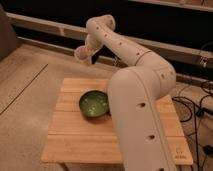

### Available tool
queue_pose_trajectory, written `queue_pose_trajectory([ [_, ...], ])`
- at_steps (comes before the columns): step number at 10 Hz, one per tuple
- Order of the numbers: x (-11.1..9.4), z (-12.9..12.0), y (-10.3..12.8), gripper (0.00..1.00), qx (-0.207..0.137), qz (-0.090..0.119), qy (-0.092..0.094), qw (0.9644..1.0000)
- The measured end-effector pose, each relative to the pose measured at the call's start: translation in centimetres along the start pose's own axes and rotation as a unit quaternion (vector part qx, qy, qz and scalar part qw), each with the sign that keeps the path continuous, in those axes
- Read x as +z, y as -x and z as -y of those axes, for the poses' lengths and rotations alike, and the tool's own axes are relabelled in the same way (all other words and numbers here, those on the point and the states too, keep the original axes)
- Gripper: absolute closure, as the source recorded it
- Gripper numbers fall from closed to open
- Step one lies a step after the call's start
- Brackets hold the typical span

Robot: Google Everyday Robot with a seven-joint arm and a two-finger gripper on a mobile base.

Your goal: Place the ceramic cup in the ceramic bowl

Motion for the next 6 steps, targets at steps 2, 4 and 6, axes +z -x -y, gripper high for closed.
queue_pose_trajectory([
  [2,-2.5,0.4,-3.8,1.00,-0.019,-0.009,-0.023,0.9995],
  [4,-4.3,1.3,-6.9,1.00,-0.023,-0.022,-0.048,0.9983],
  [6,-5.7,1.1,-10.5,1.00,-0.022,-0.047,-0.065,0.9965],
])
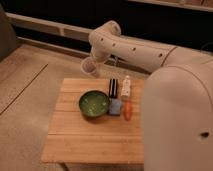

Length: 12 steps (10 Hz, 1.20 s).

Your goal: Place the ceramic cup in the ceramic bowl

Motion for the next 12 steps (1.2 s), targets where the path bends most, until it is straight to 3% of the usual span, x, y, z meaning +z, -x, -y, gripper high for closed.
queue_pose_trajectory([
  [2,-0.5,-0.5,-2.2,1.00,-0.002,-0.018,-0.008,0.9998],
  [6,-0.2,-0.7,-2.4,1.00,-0.005,-0.021,-0.006,0.9997],
  [9,2.1,-6.3,-4.0,1.00,-0.038,-0.043,0.041,0.9975],
  [12,2.8,-7.2,-6.9,1.00,-0.038,-0.060,0.048,0.9963],
])
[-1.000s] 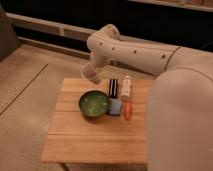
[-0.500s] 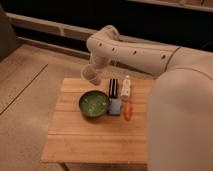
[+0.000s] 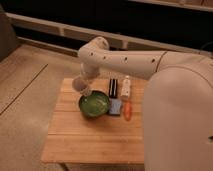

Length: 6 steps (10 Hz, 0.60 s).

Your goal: Place the ceramic cup in the ceramic bowl

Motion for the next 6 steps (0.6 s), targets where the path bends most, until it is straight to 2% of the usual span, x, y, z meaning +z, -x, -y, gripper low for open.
queue_pose_trajectory([
  [3,0.9,0.6,-1.8,1.00,0.027,-0.004,0.005,0.9996],
  [4,1.7,0.5,-2.4,1.00,0.037,-0.010,0.013,0.9992],
  [6,2.7,0.4,-2.9,1.00,0.041,-0.019,0.015,0.9989],
])
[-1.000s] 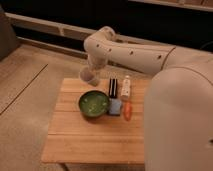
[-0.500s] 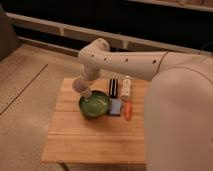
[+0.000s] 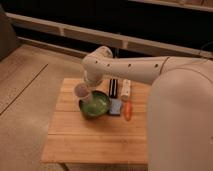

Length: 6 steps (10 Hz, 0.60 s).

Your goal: Place the ceramic cup in the ceramic bowl

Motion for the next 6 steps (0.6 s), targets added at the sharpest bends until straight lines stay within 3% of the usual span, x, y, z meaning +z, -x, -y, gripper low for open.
queue_pose_trajectory([
  [4,-0.1,0.1,0.1,1.00,0.001,0.000,0.000,1.0000],
  [6,1.0,-0.1,-0.5,1.00,0.009,-0.016,0.009,0.9998],
])
